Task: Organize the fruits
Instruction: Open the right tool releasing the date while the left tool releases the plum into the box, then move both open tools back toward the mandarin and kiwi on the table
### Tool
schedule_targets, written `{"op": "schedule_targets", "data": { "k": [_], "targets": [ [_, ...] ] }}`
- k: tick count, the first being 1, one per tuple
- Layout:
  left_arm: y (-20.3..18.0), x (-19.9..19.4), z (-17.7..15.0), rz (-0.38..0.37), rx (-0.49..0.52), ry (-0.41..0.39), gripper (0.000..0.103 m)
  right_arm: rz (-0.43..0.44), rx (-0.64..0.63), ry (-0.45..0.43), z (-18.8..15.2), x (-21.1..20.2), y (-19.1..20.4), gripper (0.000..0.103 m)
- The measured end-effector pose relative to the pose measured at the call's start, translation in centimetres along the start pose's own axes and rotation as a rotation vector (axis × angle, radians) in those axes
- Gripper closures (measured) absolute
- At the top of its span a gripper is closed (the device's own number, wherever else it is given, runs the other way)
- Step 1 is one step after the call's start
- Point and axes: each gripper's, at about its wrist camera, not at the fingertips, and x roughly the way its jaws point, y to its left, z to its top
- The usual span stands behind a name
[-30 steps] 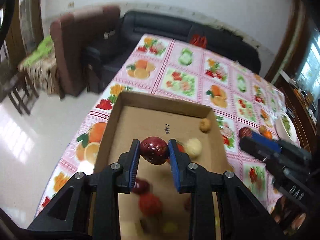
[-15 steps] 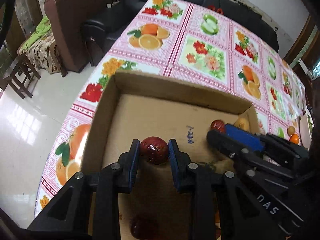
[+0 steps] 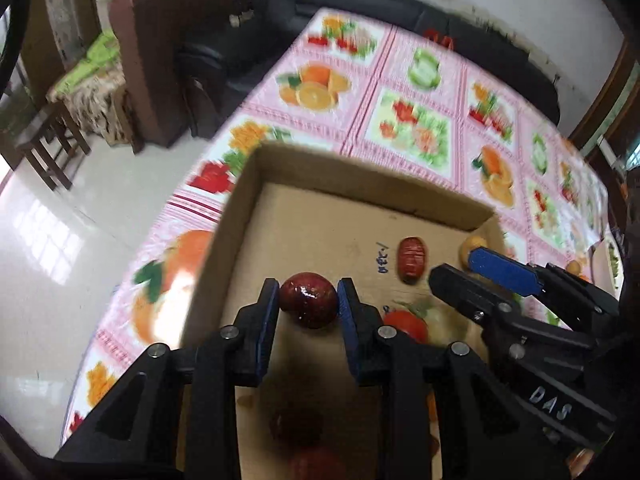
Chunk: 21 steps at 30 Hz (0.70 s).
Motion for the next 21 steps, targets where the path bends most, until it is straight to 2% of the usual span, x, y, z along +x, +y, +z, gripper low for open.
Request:
{"op": "schedule_targets", "data": {
  "k": [3, 6, 7, 10, 17, 21],
  "targets": [
    [0.0, -3.7, -1.6, 0.019, -0.004, -0.15, 0.07, -0.001, -0.02, -0.049, -0.9, -2.6, 0.3, 0.053],
    [-0.8, -8.3, -4.0, 0.076, 0.016, -0.376, 0.052, -0.007, -0.044, -0.109, -2.5, -5.4, 0.6, 0.053],
    [-0.8, -9.3, -4.5, 0.088, 0.018, -0.427, 0.048, -0.019, -0.066, -0.136, -3.4, -6.6, 0.7, 0.051],
    [-1.5, -12.3, -6.5, 0.099, 0.034, -0.582, 0.044, -0.067, -0.128, -0.204, -5.5, -9.3, 1.2, 0.046],
    [-3.5, -15.9, -9.0, 0.058, 0.072, -0.697, 0.043, -0.185, -0.196, -0.339, -10.7, -16.6, 0.8, 0.041],
    [-5.6, -17.5, -10.8, 0.053, 0.133, -0.777, 0.042, -0.246, -0.194, -0.415, -13.2, -20.5, 0.2, 0.04]
  ]
}}
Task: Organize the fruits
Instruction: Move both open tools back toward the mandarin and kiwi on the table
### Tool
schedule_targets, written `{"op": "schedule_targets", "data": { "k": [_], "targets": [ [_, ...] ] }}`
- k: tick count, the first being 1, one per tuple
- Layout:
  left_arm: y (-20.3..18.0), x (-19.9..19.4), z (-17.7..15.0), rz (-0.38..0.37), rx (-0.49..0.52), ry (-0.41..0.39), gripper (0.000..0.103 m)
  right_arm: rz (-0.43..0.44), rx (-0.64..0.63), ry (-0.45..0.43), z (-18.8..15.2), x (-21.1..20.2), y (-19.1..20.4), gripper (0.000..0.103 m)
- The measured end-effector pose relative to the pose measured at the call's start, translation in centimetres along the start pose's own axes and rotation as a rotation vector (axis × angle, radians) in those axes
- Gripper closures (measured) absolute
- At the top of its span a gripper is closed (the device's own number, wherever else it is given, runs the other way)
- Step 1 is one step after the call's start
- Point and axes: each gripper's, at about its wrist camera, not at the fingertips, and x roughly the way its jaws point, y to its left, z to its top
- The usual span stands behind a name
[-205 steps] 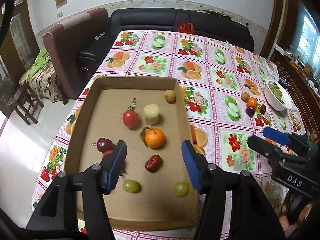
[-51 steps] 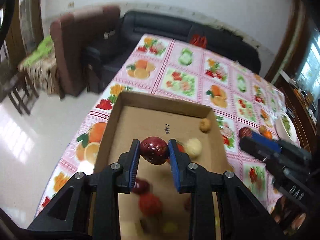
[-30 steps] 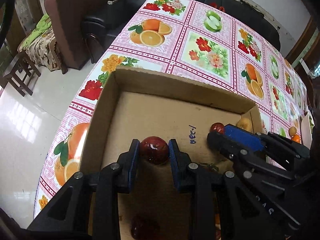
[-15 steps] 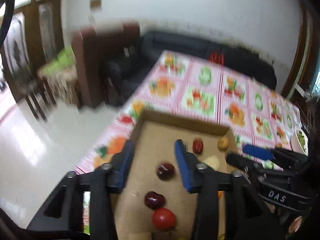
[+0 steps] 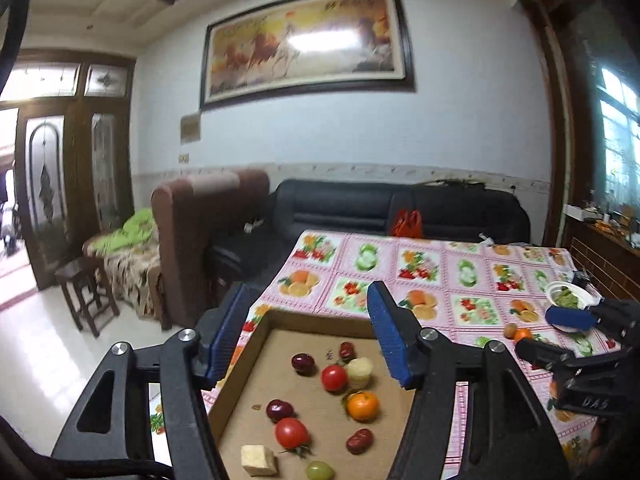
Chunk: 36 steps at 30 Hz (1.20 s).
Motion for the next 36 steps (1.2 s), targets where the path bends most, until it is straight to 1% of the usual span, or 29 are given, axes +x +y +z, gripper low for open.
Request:
{"op": "schedule_targets", "data": {
  "k": [3, 6, 8, 9, 12, 15, 19, 28, 34, 36],
  "targets": [
    [-1.6, -1.4, -0.1, -0.012, 0.053, -0.037, 0.039, -0.05, -0.014, -0.04, -0.7, -2.7, -0.7, 0.04],
    [-2.8, -2.8, 0.0, -0.02, 0.089, -0.077, 0.038, -0.107, -0.027, -0.063, -1.7, -4.7, -1.4, 0.039],
    [-3.4, -3.6, 0.2, -0.025, 0.098, -0.101, 0.032, -0.131, -0.022, -0.071, -2.4, -5.7, -2.2, 0.038],
    [-3.7, -3.9, 0.3, -0.025, 0.1, -0.114, 0.028, -0.141, -0.018, -0.072, -2.7, -6.2, -2.5, 0.038],
    [-4.6, -5.0, 0.4, -0.031, 0.115, -0.146, 0.028, -0.171, 0.0, -0.07, -3.7, -7.3, -3.5, 0.038],
    [-5.4, -5.8, 0.6, -0.044, 0.13, -0.161, 0.028, -0.189, 0.023, -0.068, -4.6, -8.4, -4.3, 0.038],
    [-6.1, -6.5, 0.6, -0.063, 0.14, -0.172, 0.027, -0.211, 0.042, -0.068, -5.7, -9.7, -5.2, 0.038],
    [-7.6, -7.1, 0.2, -0.095, 0.157, -0.166, 0.026, -0.249, 0.086, -0.071, -7.2, -11.5, -6.8, 0.037],
    [-8.2, -7.1, 0.1, -0.117, 0.167, -0.146, 0.026, -0.264, 0.104, -0.071, -7.8, -12.0, -7.5, 0.037],
    [-8.6, -7.0, -0.1, -0.136, 0.168, -0.131, 0.026, -0.268, 0.109, -0.068, -8.0, -12.0, -7.8, 0.037]
  ]
}}
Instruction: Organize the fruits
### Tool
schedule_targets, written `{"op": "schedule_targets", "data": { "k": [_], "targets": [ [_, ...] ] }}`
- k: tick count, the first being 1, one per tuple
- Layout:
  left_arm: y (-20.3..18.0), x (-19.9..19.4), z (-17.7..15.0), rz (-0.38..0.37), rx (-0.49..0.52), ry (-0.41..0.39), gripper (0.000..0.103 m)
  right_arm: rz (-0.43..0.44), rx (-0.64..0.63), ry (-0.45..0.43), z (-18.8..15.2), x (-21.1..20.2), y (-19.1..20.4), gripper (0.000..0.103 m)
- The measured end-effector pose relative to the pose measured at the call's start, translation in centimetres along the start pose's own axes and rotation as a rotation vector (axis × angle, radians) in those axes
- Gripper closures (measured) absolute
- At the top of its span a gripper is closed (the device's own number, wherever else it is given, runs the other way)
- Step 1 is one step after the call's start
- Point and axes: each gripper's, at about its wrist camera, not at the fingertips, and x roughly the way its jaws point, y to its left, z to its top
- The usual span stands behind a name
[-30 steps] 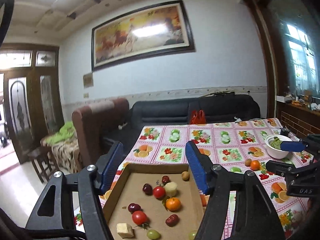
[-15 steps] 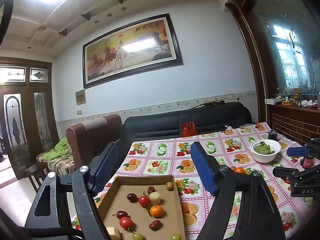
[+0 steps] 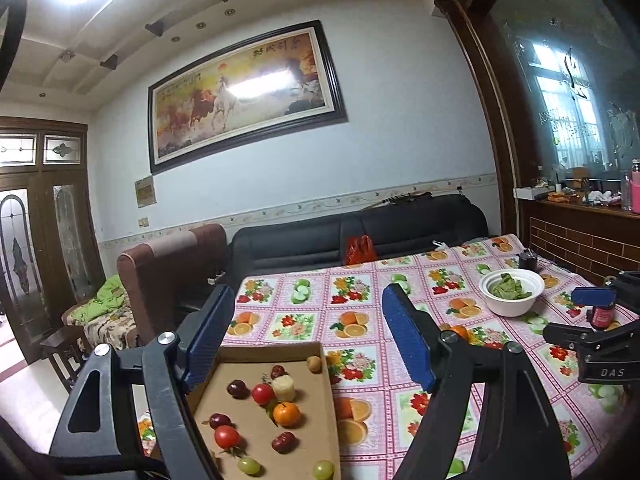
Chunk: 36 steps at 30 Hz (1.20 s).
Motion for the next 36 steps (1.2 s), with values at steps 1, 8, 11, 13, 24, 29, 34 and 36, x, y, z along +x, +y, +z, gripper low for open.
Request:
{"op": "schedule_targets", "data": {
  "k": [1, 8, 11, 13, 24, 29, 34, 36],
  "targets": [
    [-0.2, 0.1, -0.1, -0.013, -0.002, 0.009, 0.026, 0.0, 0.004, 0.004, -0.1, 0.1, -0.2, 0.037],
    [-2.3, 0.9, -1.9, -0.145, -0.022, 0.137, 0.026, -0.005, 0.072, 0.063, -1.1, 2.1, -2.4, 0.037],
    [-3.5, 1.7, -2.8, -0.184, -0.014, 0.197, 0.027, -0.009, 0.104, 0.088, -1.5, 2.9, -3.5, 0.037],
    [-4.1, 2.7, -2.9, -0.203, -0.017, 0.234, 0.027, 0.002, 0.132, 0.104, -1.8, 3.6, -4.3, 0.037],
    [-5.2, 11.3, -4.0, -0.221, -0.07, 0.473, 0.027, 0.113, 0.226, 0.266, 0.5, 15.0, -5.2, 0.038],
    [-6.5, 15.7, -4.7, -0.236, -0.083, 0.575, 0.027, 0.087, 0.178, 0.366, 1.4, 23.4, -4.7, 0.047],
    [-8.2, 18.7, -4.4, -0.258, -0.077, 0.588, 0.027, 0.044, 0.119, 0.445, 0.8, 27.9, -4.3, 0.065],
    [-9.4, 20.1, -4.5, -0.27, -0.057, 0.598, 0.027, 0.066, 0.137, 0.435, 0.8, 27.6, -4.8, 0.066]
  ]
}}
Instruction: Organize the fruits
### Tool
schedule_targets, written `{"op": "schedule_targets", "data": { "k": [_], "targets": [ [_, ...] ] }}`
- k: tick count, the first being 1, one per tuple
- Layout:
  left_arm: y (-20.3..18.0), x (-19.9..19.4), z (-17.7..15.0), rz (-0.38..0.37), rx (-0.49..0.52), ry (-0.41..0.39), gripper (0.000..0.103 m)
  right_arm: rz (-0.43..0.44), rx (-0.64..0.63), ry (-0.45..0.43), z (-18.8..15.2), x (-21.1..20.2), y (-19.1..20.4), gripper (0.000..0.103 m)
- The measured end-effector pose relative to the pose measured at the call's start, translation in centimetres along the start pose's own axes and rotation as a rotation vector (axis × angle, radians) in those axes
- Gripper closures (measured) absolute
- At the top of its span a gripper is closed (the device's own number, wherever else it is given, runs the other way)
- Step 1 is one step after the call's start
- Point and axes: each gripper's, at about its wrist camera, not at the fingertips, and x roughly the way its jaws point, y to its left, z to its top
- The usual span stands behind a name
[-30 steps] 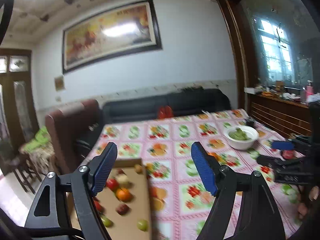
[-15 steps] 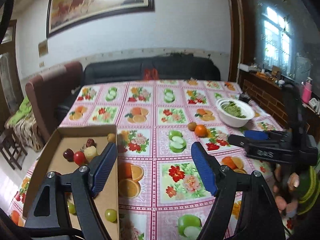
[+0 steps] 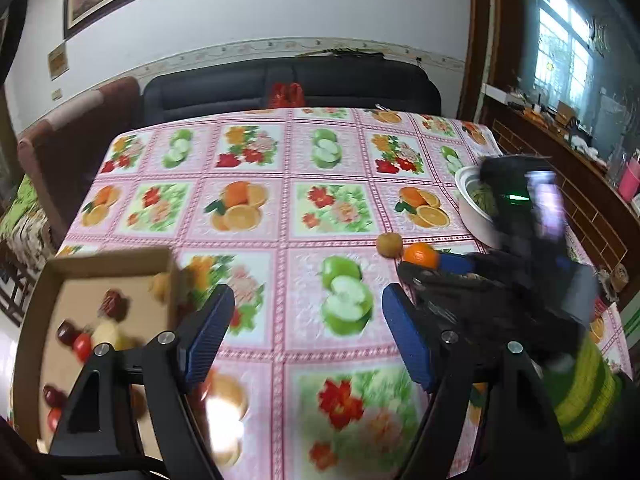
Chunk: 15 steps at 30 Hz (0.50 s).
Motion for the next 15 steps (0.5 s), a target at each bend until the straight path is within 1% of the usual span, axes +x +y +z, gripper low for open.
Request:
{"op": "schedule_targets", "data": {
  "k": [4, 6, 9, 12, 14, 15],
  "targets": [
    [-2.4, 3.7, 1.4, -0.032, 0.024, 0.054, 0.027, 0.017, 0.028, -0.065, -1.7, -3.6, -1.1, 0.066],
    [-4.0, 5.7, 2.0, -0.051, 0.035, 0.082, 0.027, 0.035, 0.076, -0.083, -3.2, -5.8, -2.5, 0.066],
    [-6.1, 8.3, 2.7, -0.045, 0.054, 0.108, 0.027, 0.06, 0.154, -0.088, -5.8, -8.4, -4.6, 0.066],
    [-7.2, 10.6, 3.2, -0.035, 0.059, 0.133, 0.027, 0.06, 0.195, -0.084, -8.0, -10.5, -6.0, 0.066],
    [-7.6, 12.0, 3.1, -0.045, 0.063, 0.169, 0.041, 0.066, 0.219, -0.084, -9.2, -11.7, -6.6, 0.066],
    [-7.7, 12.9, 2.8, -0.054, 0.065, 0.203, 0.063, 0.069, 0.225, -0.084, -9.4, -12.1, -6.7, 0.066]
  ]
}}
